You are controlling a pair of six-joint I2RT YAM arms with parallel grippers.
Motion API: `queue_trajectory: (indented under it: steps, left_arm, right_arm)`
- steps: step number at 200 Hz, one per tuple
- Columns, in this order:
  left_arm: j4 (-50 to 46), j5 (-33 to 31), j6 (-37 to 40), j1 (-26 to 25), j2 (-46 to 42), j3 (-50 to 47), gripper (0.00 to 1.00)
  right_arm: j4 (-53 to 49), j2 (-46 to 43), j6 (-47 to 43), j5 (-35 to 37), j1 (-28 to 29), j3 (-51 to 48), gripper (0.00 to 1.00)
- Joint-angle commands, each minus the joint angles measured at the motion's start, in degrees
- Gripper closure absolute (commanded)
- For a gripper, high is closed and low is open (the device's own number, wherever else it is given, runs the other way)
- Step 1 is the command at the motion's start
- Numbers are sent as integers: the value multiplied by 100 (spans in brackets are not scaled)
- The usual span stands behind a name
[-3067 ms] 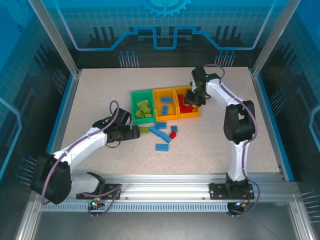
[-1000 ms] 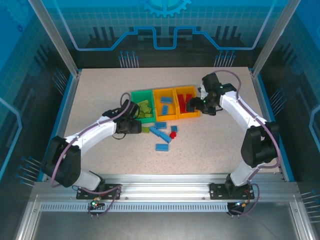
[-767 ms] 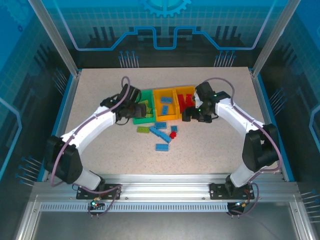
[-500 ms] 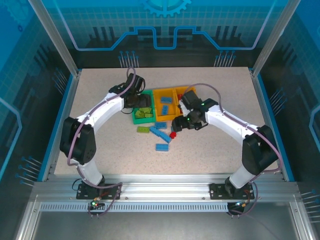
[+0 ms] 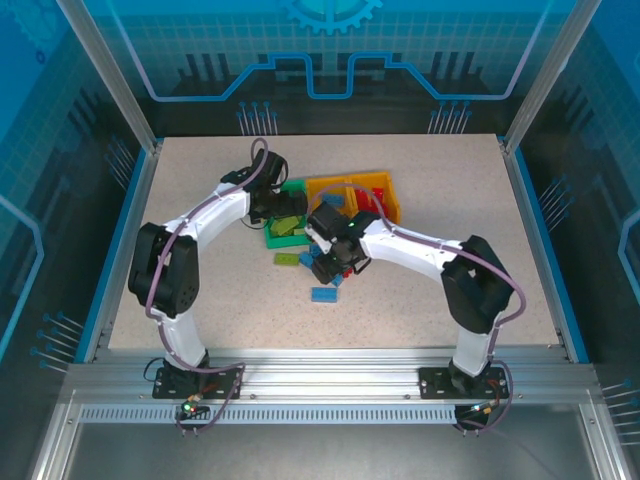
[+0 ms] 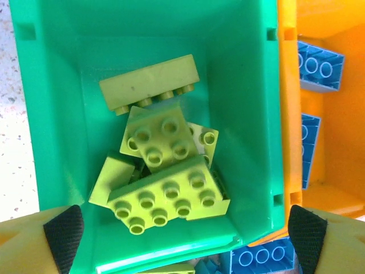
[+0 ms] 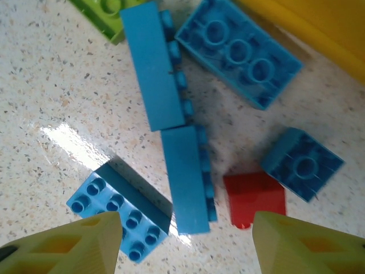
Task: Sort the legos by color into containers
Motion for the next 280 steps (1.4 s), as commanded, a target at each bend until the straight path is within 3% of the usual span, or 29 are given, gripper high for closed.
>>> queue_trajectory:
  steps: [1, 111, 141, 168, 207, 241, 280]
  left_arm:
    - [172, 181, -157, 31, -512, -184, 1]
    - [244, -109, -629, 401, -2558, -1857, 1]
    - [158, -138, -653, 488, -2900, -2198, 1]
    - [126, -175, -669, 521, -3088, -2405, 1]
    - [93, -180, -701, 541, -3217, -2618, 1]
    - [110, -155, -747, 536, -3275, -2801, 1]
    - [136, -44, -745, 510, -3381, -3071, 1]
  right_arm:
    - [-280, 259, -232, 276, 85, 265, 40]
    - [-574, 1174, -721, 216, 180, 829, 53]
    - [-661, 1360, -739, 201, 180, 939, 62]
    - [-632, 1247, -701, 150, 184, 972, 75]
    - [-652, 737, -599, 151, 156, 1017, 79]
    - [-819, 317, -652, -34, -76, 1339, 79]
    - [-689, 280, -183, -714, -906, 1941, 79]
